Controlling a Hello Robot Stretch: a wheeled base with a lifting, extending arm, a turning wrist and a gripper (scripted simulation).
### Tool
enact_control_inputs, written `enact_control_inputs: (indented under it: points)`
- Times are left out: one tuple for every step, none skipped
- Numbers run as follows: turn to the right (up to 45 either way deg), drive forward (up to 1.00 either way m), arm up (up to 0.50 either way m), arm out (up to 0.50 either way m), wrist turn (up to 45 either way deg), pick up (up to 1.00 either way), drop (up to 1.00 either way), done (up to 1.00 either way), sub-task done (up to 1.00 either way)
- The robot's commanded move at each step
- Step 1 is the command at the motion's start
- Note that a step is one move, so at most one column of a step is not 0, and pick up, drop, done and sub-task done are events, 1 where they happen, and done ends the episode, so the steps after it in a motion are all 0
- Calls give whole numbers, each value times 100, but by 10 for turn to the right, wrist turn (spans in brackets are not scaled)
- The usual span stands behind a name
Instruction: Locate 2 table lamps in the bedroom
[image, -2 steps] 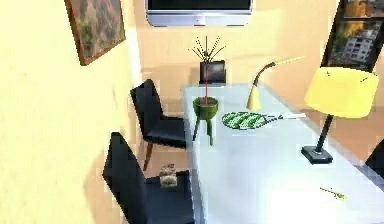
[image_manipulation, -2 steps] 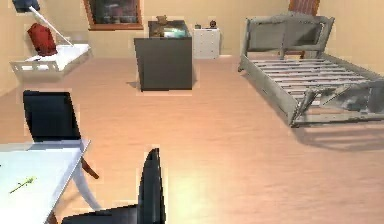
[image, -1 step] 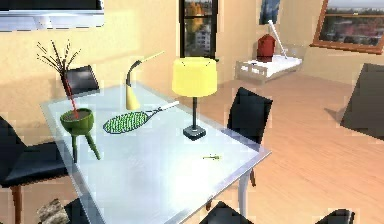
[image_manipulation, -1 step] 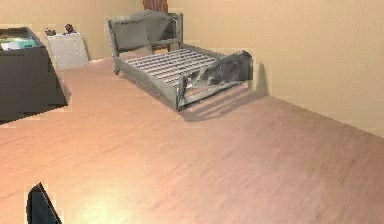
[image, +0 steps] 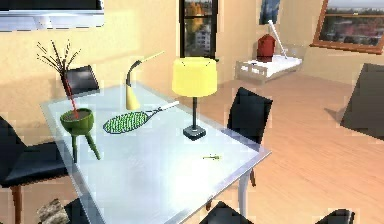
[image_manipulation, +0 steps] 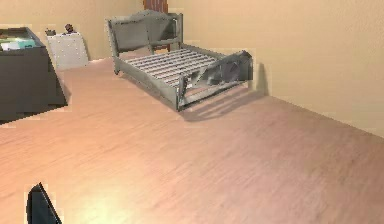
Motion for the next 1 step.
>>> enact_control_inputs:
  points:
    - [450, 0, 0, 0, 0, 0, 0, 0, 0]
